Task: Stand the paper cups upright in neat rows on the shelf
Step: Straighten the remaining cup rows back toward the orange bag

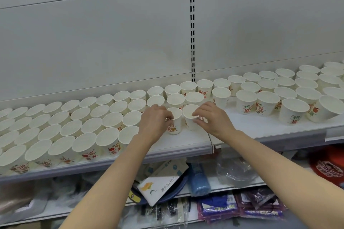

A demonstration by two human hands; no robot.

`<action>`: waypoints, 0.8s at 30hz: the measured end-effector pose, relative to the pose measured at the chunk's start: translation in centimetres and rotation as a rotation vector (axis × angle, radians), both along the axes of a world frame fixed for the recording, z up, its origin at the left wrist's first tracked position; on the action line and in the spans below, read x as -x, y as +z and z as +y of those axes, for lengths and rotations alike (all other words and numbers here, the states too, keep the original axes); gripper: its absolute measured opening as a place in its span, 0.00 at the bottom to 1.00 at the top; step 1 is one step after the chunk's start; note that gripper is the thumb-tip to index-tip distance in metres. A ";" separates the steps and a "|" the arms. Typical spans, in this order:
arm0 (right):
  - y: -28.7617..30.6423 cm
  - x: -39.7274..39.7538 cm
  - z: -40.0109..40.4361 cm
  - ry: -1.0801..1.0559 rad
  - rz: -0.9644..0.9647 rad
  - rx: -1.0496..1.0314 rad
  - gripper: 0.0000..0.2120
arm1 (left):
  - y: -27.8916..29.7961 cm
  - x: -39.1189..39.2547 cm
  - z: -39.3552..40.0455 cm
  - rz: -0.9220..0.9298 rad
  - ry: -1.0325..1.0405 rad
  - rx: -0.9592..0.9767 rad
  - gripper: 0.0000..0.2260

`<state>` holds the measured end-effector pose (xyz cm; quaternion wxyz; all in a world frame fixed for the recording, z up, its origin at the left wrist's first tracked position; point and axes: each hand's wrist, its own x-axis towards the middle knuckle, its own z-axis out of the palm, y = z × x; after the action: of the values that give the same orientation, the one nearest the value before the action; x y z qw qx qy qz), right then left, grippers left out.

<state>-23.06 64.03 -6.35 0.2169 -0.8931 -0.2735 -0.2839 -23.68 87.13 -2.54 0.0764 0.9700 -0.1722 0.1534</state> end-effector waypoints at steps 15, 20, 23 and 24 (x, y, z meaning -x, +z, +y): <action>1.2 -4.5 -0.9 -0.089 0.545 0.019 0.33 | 0.8 -6.6 -2.3 0.115 0.110 -0.200 0.13; 0.7 -4.8 -0.6 0.015 0.501 0.014 0.31 | 0.0 -6.1 -2.4 0.072 0.141 -0.172 0.13; 0.9 -4.9 -1.0 0.029 0.410 0.004 0.31 | 0.2 -4.3 -2.2 -0.006 0.104 0.035 0.17; 1.1 -4.7 -1.3 0.030 0.353 -0.003 0.31 | 0.2 -3.4 -2.0 -0.048 0.082 0.071 0.20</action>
<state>-18.37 62.78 -5.28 0.2668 -0.9246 -0.2441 -0.1200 -20.28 85.08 -2.38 0.1002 0.9690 -0.1287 0.1855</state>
